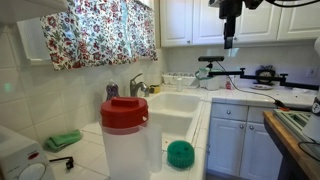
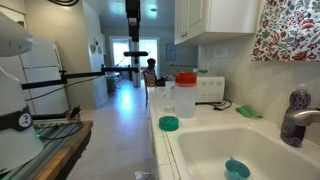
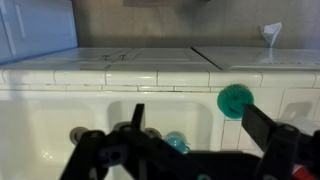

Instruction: Remove the red lid from the clear jug.

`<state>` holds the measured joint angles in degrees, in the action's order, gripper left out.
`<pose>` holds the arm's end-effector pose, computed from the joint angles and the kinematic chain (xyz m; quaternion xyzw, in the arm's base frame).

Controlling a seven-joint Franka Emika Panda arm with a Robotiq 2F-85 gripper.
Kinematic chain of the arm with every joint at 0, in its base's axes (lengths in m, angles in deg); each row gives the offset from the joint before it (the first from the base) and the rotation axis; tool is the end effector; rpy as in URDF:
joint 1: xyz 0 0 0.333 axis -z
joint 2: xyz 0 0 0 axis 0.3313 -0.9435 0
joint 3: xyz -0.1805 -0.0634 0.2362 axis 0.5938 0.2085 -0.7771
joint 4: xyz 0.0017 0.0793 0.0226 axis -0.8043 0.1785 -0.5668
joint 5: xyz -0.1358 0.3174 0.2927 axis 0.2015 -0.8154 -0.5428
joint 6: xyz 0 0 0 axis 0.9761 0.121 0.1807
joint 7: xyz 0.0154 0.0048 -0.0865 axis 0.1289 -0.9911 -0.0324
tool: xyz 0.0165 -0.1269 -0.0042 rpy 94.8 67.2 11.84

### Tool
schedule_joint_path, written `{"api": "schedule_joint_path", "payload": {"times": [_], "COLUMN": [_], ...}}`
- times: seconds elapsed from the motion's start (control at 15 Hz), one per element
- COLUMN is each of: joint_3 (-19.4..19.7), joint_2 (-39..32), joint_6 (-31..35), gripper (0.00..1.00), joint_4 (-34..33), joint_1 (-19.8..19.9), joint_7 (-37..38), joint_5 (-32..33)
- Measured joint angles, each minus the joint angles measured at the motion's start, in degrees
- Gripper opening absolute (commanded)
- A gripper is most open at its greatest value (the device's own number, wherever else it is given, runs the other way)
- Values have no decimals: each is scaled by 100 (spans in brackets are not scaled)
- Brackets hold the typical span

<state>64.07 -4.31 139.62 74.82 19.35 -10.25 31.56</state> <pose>0.4306 -0.0015 0.4398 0.9998 -0.0127 -0.0024 0.0137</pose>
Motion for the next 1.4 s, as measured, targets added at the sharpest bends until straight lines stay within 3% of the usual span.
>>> {"api": "schedule_joint_path", "payload": {"times": [0.4, 0.67, 1.4], "joint_3": [-20, -258, -830], "joint_2": [-21, -297, -2265], "joint_6": [101, 197, 553], "gripper": [100, 100, 100], "joint_4": [-45, -383, -2523], "joint_1": [3, -35, -536], "joint_7": [-5, -118, -715], "joint_5": [94, 497, 1204]}}
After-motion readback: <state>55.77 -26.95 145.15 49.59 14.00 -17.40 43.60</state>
